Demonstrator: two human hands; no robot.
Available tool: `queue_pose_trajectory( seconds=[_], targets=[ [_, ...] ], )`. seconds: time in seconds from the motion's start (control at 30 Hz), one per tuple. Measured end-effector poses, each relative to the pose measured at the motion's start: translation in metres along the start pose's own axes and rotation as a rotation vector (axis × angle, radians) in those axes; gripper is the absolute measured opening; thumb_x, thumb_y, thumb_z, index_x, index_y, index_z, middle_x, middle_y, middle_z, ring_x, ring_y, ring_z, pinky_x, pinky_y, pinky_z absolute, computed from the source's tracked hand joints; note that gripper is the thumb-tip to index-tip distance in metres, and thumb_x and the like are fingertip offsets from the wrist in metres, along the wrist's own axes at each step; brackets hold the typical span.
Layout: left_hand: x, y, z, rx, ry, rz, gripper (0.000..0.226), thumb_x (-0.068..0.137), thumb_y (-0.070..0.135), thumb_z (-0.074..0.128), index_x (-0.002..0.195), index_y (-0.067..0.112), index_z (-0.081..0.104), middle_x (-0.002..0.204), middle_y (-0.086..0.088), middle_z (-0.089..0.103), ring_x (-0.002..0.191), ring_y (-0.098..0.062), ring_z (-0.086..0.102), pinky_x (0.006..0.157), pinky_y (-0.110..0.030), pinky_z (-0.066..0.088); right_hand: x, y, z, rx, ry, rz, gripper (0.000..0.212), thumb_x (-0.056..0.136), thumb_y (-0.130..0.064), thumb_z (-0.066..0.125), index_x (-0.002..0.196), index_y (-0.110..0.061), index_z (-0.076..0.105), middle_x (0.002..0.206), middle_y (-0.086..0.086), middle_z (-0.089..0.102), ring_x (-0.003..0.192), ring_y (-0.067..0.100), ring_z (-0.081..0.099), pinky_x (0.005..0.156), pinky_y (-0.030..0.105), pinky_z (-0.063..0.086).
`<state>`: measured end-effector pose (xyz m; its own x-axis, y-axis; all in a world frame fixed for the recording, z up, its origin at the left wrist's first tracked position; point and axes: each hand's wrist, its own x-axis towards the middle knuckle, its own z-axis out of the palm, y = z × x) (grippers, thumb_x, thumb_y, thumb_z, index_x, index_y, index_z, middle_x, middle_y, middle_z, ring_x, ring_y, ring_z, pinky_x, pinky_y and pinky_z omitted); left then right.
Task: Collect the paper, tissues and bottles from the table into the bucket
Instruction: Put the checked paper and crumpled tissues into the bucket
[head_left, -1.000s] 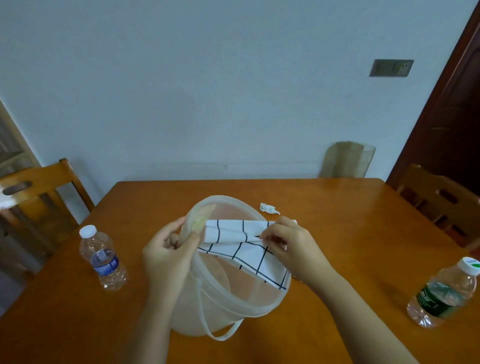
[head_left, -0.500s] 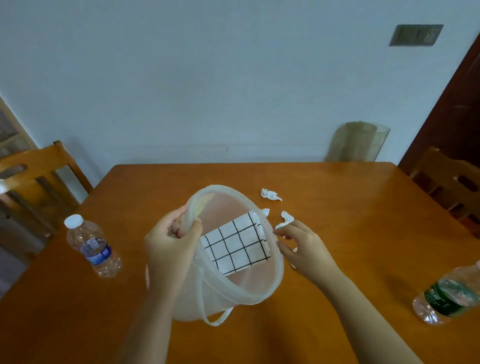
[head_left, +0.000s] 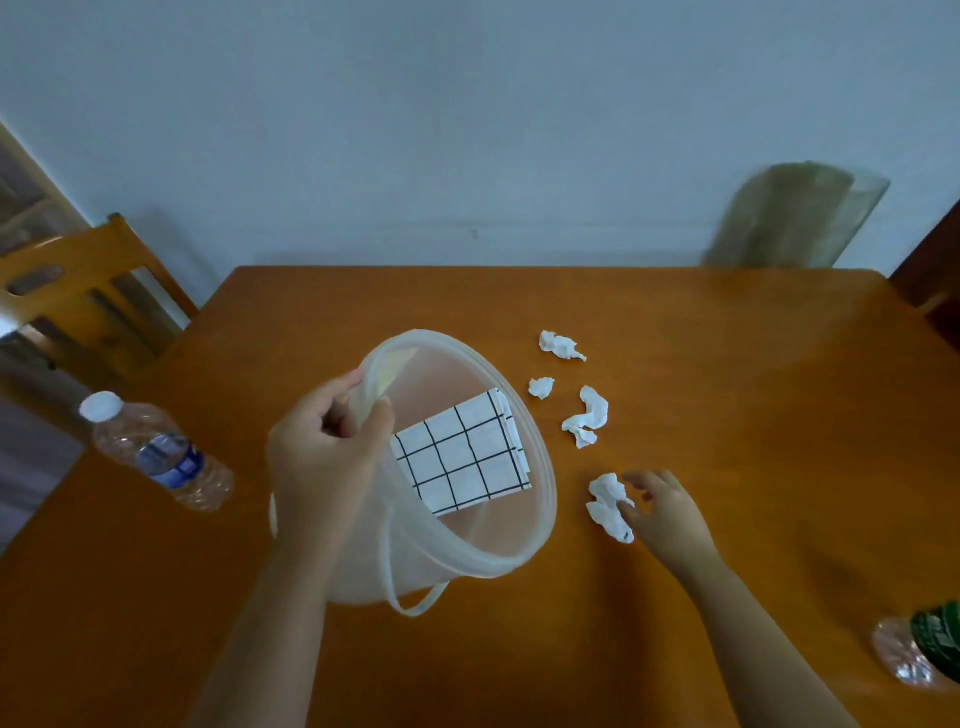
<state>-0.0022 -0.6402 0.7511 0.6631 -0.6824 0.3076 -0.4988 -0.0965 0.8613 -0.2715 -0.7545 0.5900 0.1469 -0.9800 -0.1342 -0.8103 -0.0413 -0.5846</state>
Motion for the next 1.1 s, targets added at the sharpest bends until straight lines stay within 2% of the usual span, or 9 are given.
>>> queue_pose_trajectory(
  seconds=[0.1,0.2,0.4,0.5,0.67,0.77,0.9,1.0,1.1],
  targets=[
    [0.002,0.0,0.006,0.009,0.01,0.019,0.032,0.074,0.021,0.068,0.101,0.035,0.059,0.061,-0.001,0.055,0.053,-0.001,0.047,0.044,-0.016,0.044,0.009,0.01,0.015,-0.013,-0.082,0.029,0.043,0.081,-0.024,0.061,0.122,-0.016,0.05,0.12,0.011,0.05,0.099,0.023,0.053,0.07,0.027,0.043],
    [0.003,-0.003,0.01,0.038,0.016,0.018,0.03,0.073,0.024,0.068,0.095,0.042,0.058,0.062,0.005,0.056,0.055,-0.001,0.049,0.044,-0.013,0.044,0.014,0.017,0.03,-0.042,-0.137,0.073,0.05,0.081,-0.027,0.062,0.128,-0.019,0.044,0.127,0.011,0.046,0.11,0.024,0.049,0.079,0.028,0.043],
    [0.0,-0.005,0.011,0.048,0.01,0.0,0.033,0.072,0.022,0.067,0.088,0.05,0.057,0.064,0.003,0.057,0.055,-0.002,0.051,0.043,-0.013,0.044,0.018,0.026,0.046,-0.035,-0.152,0.065,0.043,0.083,-0.027,0.06,0.124,-0.024,0.048,0.124,0.007,0.046,0.114,0.022,0.044,0.084,0.031,0.043],
    [-0.003,-0.006,0.01,0.043,0.008,-0.018,0.03,0.072,0.025,0.067,0.086,0.05,0.058,0.065,0.003,0.058,0.056,-0.007,0.052,0.043,-0.017,0.046,0.016,0.029,0.05,0.0,-0.113,0.045,0.037,0.084,-0.02,0.059,0.12,-0.018,0.052,0.122,0.009,0.048,0.107,0.022,0.05,0.079,0.027,0.042],
    [-0.005,-0.011,0.007,0.005,0.01,-0.045,0.031,0.072,0.023,0.068,0.089,0.047,0.06,0.059,0.005,0.055,0.051,-0.001,0.049,0.041,-0.012,0.042,0.011,0.028,0.05,0.092,-0.089,0.063,0.02,0.082,-0.01,0.059,0.101,-0.009,0.061,0.111,0.012,0.054,0.088,0.017,0.05,0.071,0.025,0.038],
    [-0.004,-0.014,0.005,0.006,-0.013,-0.053,0.03,0.072,0.024,0.068,0.087,0.049,0.059,0.062,0.004,0.057,0.053,-0.008,0.052,0.042,-0.019,0.046,0.006,0.019,0.045,0.134,-0.03,0.075,0.017,0.081,-0.008,0.06,0.098,-0.008,0.062,0.104,0.011,0.057,0.082,0.015,0.051,0.067,0.025,0.04],
    [-0.001,-0.013,0.005,-0.014,-0.049,-0.057,0.029,0.074,0.023,0.068,0.091,0.045,0.06,0.068,-0.005,0.06,0.06,-0.014,0.054,0.048,-0.03,0.051,-0.001,-0.006,0.025,0.19,0.079,0.022,0.016,0.079,-0.007,0.064,0.095,-0.008,0.063,0.098,0.007,0.056,0.08,0.012,0.051,0.059,0.014,0.036],
    [0.005,-0.012,0.007,-0.04,-0.076,-0.038,0.029,0.074,0.021,0.068,0.096,0.038,0.061,0.066,-0.007,0.059,0.055,-0.01,0.05,0.046,-0.021,0.046,-0.004,-0.034,0.002,0.23,0.16,-0.034,0.015,0.079,-0.008,0.065,0.093,-0.01,0.064,0.095,0.001,0.056,0.077,0.008,0.052,0.058,0.008,0.034],
    [0.01,-0.012,0.011,-0.067,-0.086,-0.036,0.028,0.074,0.02,0.067,0.099,0.033,0.062,0.06,-0.002,0.054,0.052,0.0,0.046,0.043,-0.013,0.042,-0.007,-0.061,-0.019,0.278,0.219,-0.11,0.013,0.078,-0.009,0.065,0.091,-0.014,0.063,0.089,-0.006,0.054,0.073,0.0,0.052,0.054,0.007,0.04]
  ],
)
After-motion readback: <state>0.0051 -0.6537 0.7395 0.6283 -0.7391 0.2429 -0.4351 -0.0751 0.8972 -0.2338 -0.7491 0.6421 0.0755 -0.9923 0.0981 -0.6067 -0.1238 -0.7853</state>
